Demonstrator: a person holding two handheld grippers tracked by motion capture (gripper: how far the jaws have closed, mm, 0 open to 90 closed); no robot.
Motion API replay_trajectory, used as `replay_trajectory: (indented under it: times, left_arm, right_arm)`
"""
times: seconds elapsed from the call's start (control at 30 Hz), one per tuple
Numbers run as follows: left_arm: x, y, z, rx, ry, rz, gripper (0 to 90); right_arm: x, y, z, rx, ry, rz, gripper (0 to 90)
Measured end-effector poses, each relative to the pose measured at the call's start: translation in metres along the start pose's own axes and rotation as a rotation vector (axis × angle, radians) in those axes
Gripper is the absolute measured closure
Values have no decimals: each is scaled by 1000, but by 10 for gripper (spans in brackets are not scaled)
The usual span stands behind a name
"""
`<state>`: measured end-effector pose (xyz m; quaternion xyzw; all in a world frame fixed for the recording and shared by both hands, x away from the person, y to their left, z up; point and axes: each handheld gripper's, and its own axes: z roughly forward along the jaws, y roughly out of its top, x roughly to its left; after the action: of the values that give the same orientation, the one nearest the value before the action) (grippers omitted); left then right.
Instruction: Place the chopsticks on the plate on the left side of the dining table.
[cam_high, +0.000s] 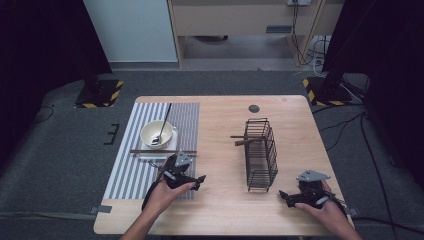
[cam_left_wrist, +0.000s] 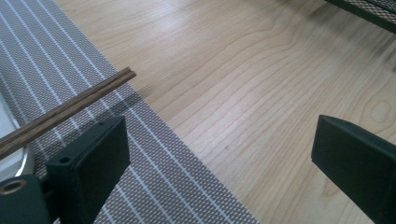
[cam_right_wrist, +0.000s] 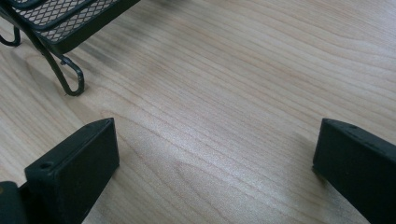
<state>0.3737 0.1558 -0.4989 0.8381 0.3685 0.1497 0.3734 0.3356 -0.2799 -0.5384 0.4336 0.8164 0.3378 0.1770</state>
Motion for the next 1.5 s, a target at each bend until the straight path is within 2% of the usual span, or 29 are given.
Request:
replay_trajectory:
  times: [0.47, 0.93, 1.1, 1.27, 1.5]
  left_arm:
    - [-25, 9, 15, 18, -38, 58, 38]
    - [-49, 15, 32, 37, -78, 92, 39]
    - [-56, 21, 45, 39, -90, 99, 39]
    - [-63, 28, 65, 32, -107, 87, 39]
    - [-65, 28, 86, 44, -89, 70, 45]
  right_arm:
    - [0, 0, 0, -1, 2, 2, 2]
    - [0, 0, 0, -1, 1, 1, 2]
    - [0, 0, 0, -1, 1, 1, 2]
    - [0, 0, 0, -1, 1, 0, 2]
    - [0, 0, 0, -1, 2, 0, 2]
